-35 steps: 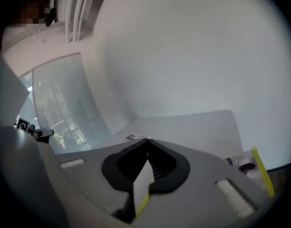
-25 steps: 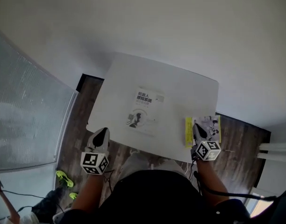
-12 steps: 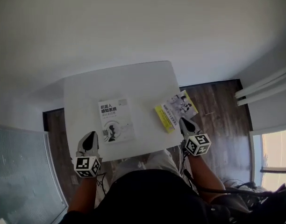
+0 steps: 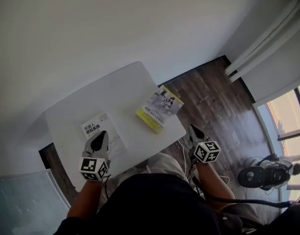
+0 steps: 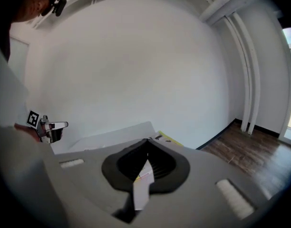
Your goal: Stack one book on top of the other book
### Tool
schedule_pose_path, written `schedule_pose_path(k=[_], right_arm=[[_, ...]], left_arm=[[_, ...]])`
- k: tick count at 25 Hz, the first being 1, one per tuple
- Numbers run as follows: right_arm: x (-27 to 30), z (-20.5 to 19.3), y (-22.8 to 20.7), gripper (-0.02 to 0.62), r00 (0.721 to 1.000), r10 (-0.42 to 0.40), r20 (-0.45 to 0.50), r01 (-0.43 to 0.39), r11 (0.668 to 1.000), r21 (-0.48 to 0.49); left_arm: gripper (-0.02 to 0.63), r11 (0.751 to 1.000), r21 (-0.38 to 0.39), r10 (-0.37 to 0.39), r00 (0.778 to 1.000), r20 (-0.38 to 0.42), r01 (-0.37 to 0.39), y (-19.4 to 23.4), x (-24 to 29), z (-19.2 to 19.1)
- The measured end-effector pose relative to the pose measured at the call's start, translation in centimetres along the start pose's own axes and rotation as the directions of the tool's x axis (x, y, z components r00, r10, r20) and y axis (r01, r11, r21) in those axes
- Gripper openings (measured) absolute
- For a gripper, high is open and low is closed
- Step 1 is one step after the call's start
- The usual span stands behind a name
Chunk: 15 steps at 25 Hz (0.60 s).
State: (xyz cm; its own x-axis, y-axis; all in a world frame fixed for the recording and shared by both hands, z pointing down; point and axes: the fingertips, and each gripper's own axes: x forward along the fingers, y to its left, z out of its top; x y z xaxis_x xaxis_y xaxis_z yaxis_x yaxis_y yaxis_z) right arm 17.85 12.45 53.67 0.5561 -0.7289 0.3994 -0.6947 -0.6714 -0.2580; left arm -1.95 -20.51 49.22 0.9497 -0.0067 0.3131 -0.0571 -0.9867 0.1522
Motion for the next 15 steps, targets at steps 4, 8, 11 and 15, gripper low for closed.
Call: schedule_pose_path(k=[4, 8, 11, 15], right_arm=[[-0.3, -1.7, -1.9, 0.002, 0.999, 0.014, -0.03, -0.014, 1.0, 0.009], [2.2, -3.4, -3.6, 0.003, 0.998, 0.042, -0.048, -0.04, 0.998, 0.052], [3.9, -4.1, -4.0, 0.003, 0.995, 0.081, -0.063, -0.076, 0.994, 0.076], [6.2, -4.6, -5.3, 0.003, 0.99, 0.108, -0.091, -0.1, 0.991, 0.089]], left_arm=[[0.005, 1.0, -0.001, -0.01, 1.0, -0.023, 0.01, -2.5, 1.8, 0.0], [0.005, 0.999, 0.029, -0.026, 0.999, -0.038, 0.027, -4.5, 3.6, 0.3], [0.005, 0.998, 0.066, 0.021, 0.999, -0.03, -0.019, -4.7, 3.9, 1.1], [0.005, 0.993, 0.075, 0.097, 0.994, -0.05, -0.093, -3.6, 4.0, 0.9]])
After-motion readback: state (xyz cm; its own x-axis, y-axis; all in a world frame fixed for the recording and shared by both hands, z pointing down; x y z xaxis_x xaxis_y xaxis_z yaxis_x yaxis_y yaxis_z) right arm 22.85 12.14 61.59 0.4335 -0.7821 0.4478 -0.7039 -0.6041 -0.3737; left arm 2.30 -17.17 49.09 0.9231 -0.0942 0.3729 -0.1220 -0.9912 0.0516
